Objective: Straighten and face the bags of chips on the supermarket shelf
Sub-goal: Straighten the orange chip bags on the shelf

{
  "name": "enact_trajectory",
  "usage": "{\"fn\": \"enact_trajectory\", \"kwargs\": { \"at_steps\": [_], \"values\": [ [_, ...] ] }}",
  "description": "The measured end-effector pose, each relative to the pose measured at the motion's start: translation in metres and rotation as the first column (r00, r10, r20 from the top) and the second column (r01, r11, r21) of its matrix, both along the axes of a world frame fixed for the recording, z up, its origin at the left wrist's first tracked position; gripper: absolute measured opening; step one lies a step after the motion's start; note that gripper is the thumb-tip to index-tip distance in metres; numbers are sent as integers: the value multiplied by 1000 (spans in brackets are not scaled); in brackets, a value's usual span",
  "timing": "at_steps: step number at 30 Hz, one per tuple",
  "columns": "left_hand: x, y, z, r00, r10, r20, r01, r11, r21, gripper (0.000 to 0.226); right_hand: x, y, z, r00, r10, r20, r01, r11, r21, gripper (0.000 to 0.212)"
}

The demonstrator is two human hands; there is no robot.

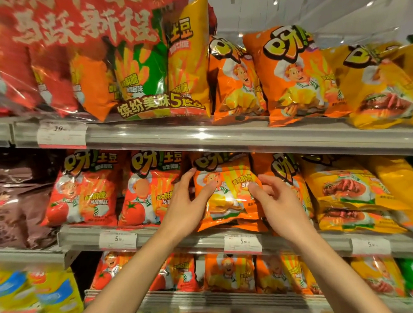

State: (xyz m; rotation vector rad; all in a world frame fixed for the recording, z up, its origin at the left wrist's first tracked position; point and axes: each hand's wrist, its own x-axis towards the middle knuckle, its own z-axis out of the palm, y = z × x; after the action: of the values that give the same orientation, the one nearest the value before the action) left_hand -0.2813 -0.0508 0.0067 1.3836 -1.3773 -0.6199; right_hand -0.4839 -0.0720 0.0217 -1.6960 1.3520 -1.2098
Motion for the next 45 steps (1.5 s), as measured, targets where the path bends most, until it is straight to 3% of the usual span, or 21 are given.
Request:
{"fn": "enact_trajectory", "kwargs": {
  "at_steps": [11, 20, 27, 34, 41, 45],
  "values": [
    [-5, 2, 5, 992, -74, -102, 74, 997, -11, 75, 1, 8, -4, 999, 42, 34, -41, 999, -17, 40],
    [0, -1, 10, 992, -109, -64, 106, 993, -50, 69, -4, 15, -5, 1000, 23, -2, -23, 1000, -12, 34],
    [31, 15, 5, 984, -177, 36, 178, 984, -33, 67, -4, -2, -11, 999, -6, 41, 3, 997, 77, 56],
    [59, 23, 10, 956, -256, 142, 261, 965, -20, 65, -8, -8, -8, 998, 14, 55, -21, 993, 114, 45],
    [59, 27, 1, 974, -189, 121, 203, 972, -117, 66, -7, -9, -10, 990, 38, -136, -28, 997, 77, 59],
    [71, 36, -4, 987, -94, 132, 114, 981, -154, 66, 0, -8, -13, 942, -11, -335, 11, 1000, 0, 64]
  ]
}}
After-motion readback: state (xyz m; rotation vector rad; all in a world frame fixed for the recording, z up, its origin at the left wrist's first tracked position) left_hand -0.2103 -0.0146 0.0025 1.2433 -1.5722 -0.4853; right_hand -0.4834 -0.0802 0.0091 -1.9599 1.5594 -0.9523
